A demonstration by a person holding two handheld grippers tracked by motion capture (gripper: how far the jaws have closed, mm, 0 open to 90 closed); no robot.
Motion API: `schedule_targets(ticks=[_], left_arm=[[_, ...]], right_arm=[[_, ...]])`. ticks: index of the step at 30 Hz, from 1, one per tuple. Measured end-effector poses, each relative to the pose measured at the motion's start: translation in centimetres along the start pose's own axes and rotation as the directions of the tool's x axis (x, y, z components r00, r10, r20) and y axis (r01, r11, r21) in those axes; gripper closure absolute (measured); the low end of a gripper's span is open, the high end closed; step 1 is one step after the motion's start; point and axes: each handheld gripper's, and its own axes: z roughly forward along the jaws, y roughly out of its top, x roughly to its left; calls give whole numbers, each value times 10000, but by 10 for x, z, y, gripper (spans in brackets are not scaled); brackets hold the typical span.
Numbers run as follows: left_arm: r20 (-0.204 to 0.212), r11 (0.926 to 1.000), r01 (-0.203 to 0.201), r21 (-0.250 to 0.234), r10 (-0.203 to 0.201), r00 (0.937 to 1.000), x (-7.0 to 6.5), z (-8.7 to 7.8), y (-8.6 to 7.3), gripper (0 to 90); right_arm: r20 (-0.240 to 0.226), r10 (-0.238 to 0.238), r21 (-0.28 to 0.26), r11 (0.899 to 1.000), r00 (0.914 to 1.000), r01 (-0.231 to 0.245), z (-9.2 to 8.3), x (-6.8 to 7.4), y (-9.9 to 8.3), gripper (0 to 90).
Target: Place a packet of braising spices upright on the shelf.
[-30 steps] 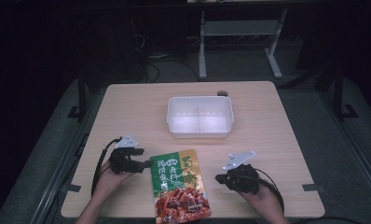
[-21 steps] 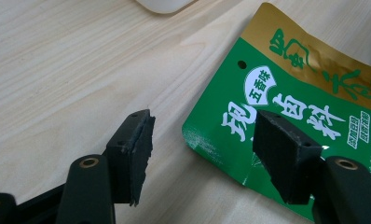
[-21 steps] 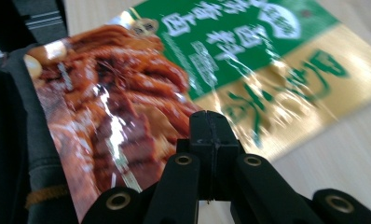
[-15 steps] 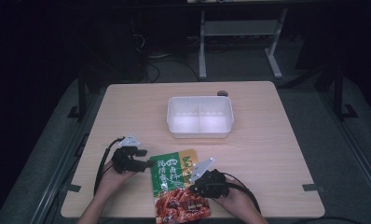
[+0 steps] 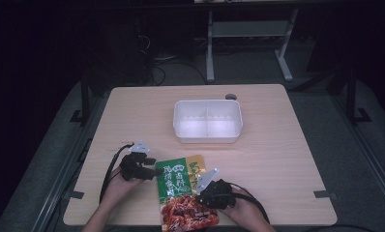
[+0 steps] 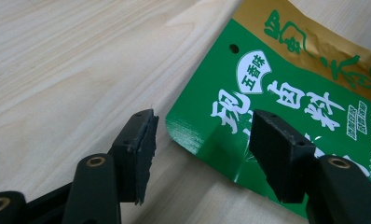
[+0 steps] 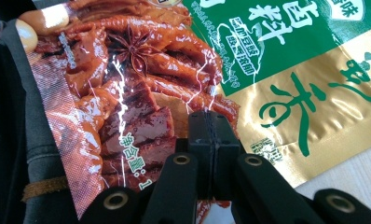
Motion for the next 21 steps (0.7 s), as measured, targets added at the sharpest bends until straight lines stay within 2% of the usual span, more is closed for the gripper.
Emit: schedule_targets(ticks=[4, 10, 14, 15, 21], left_arm=[[-31, 9997, -79, 251, 80, 10000, -1, 4, 0, 411], [102, 9993, -18, 383, 15, 9999, -1, 6, 0, 437], [153, 9991, -116, 401, 110, 9998, -2, 7, 1, 466], [443, 9993, -68, 371, 52, 9990, -2, 6, 0, 519], [816, 9988, -275, 408, 241, 9964, -6, 7, 2, 597]], right_arm=[[67, 6, 4, 10000, 10000, -6, 1, 1, -1, 891], [14, 99, -106, 9999, 9999, -99, 1, 0, -2, 891], [-7, 114, -152, 9998, 9999, -114, 1, 0, -3, 891], [-28, 161, -159, 9997, 9999, -161, 1, 0, -3, 890], [-82, 229, -163, 9996, 9997, -230, 1, -1, -4, 888]])
